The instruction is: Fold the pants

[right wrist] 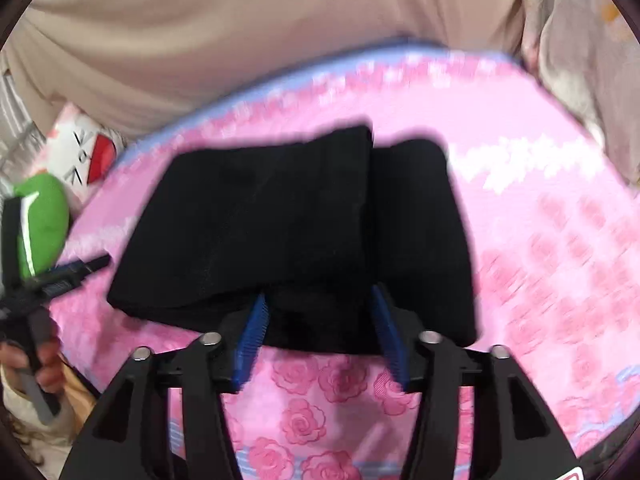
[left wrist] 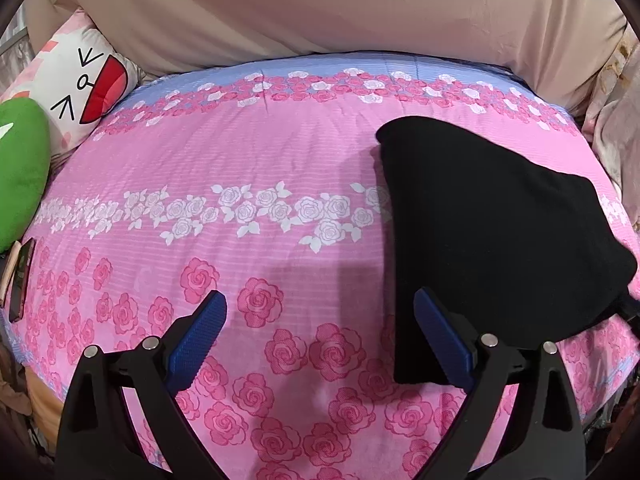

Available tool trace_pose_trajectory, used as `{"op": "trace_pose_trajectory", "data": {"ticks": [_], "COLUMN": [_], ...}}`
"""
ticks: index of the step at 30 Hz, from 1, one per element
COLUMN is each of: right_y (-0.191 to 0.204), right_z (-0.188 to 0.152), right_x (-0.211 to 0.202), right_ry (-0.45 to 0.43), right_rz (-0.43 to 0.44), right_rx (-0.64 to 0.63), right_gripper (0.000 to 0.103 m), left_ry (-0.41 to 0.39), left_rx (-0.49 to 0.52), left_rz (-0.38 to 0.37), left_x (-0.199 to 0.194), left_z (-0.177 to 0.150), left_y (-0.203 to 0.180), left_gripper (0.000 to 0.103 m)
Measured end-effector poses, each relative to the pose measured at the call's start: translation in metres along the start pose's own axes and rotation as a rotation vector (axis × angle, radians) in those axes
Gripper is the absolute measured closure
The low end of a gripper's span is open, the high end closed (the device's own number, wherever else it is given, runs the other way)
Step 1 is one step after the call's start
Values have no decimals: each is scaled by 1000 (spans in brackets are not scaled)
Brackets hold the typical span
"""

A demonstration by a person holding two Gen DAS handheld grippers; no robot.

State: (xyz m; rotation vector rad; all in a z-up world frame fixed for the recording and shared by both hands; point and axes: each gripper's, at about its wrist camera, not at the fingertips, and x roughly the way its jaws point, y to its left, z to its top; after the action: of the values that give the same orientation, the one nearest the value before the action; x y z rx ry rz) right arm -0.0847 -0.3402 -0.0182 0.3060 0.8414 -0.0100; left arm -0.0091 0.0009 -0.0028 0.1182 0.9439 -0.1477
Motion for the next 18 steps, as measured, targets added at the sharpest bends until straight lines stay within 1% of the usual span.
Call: {"op": "trace_pose_trajectory", "data": {"ticks": [1, 2, 4, 6, 7, 8, 10, 11, 13, 14, 15, 17, 18], "right_y": [3, 3, -3, -11, -14, -16, -17, -15, -10, -6, 2, 24, 35], "right_z": [7, 13, 22, 31, 35, 38, 43, 42, 38, 35, 33, 33, 33], "right_x": [-14, -22, -34, -36, -32, -23, 5, 17, 48, 63, 69, 72, 71], "right_ry": [-54, -84, -126, -137, -129, -106, -45, -19, 63, 98, 98, 89, 85], "right_rz": [-32, -40, -31, -19, 0, 51, 110, 109, 90, 99, 107, 68, 50], "right_rx": [-15, -19, -2, 39, 56, 76, 96, 96, 97, 102, 82, -2, -42], "right_gripper": [38, 32, 30, 29, 29, 29, 27, 26, 26, 24, 26, 40, 56], "left_ry": [0, 0, 5, 4, 3, 2, 8, 11, 12, 6, 3, 2, 4], "left_rx": [-1, -1, 5, 11, 12, 14, 14, 15, 19, 21, 23, 24, 19], "left_rz": [-5, -15, -24, -36, -43, -51, -66, -73, -83, -88, -89, -85, -84], "left_x": [0, -1, 0, -2, -3, -3, -3, -3, -5, -7, -8, -9, -8], "left_z": [0, 0, -1, -2, -2, -2, -3, -3, -5, -6, -6, -7, -7], "left_y": [0, -2, -5, -8, -10, -11, -14, -15, -15, -15, -14, -12, -10], "left_gripper": [10, 10, 10, 10, 10, 10, 10, 10, 10, 10, 10, 10, 10]}}
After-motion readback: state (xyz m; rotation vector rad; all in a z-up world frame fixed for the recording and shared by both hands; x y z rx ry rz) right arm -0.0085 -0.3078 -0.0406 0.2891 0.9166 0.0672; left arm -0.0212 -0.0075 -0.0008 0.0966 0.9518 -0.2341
